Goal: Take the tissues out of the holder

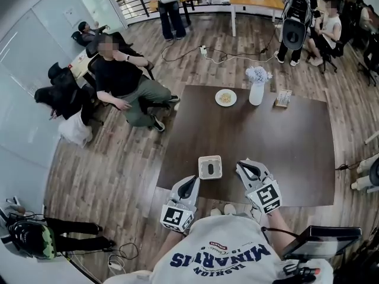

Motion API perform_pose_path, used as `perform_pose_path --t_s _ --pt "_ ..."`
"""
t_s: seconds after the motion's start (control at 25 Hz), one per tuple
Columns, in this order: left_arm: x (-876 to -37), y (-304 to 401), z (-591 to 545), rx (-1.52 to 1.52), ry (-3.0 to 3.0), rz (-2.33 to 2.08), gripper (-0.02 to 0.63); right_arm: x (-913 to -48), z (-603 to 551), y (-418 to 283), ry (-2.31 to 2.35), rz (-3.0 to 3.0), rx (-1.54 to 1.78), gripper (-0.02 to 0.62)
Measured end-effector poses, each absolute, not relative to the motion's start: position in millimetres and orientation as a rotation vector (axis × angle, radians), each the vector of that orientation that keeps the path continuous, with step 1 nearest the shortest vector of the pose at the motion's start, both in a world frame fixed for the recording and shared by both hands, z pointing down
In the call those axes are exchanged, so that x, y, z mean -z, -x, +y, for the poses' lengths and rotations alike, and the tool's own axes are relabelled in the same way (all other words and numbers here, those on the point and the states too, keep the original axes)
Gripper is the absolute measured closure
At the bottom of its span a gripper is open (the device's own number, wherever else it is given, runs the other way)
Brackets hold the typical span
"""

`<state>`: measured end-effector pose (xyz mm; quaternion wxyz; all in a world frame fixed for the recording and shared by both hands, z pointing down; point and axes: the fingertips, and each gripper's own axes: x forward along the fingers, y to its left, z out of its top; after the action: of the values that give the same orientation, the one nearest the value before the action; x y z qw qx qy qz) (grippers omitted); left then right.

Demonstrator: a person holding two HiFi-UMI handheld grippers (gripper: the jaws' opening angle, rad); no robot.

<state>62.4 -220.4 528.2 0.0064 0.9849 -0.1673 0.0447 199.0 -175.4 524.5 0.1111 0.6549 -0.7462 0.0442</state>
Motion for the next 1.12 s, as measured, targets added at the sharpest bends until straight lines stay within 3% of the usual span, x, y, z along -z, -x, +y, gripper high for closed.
perform_pose_path --t_s 1.12 --pt "-509 -50 -211 -0.07 -3.075 -0.45 0.601 -509 -173 -183 -1.946 -2.496 -0.235 0.589"
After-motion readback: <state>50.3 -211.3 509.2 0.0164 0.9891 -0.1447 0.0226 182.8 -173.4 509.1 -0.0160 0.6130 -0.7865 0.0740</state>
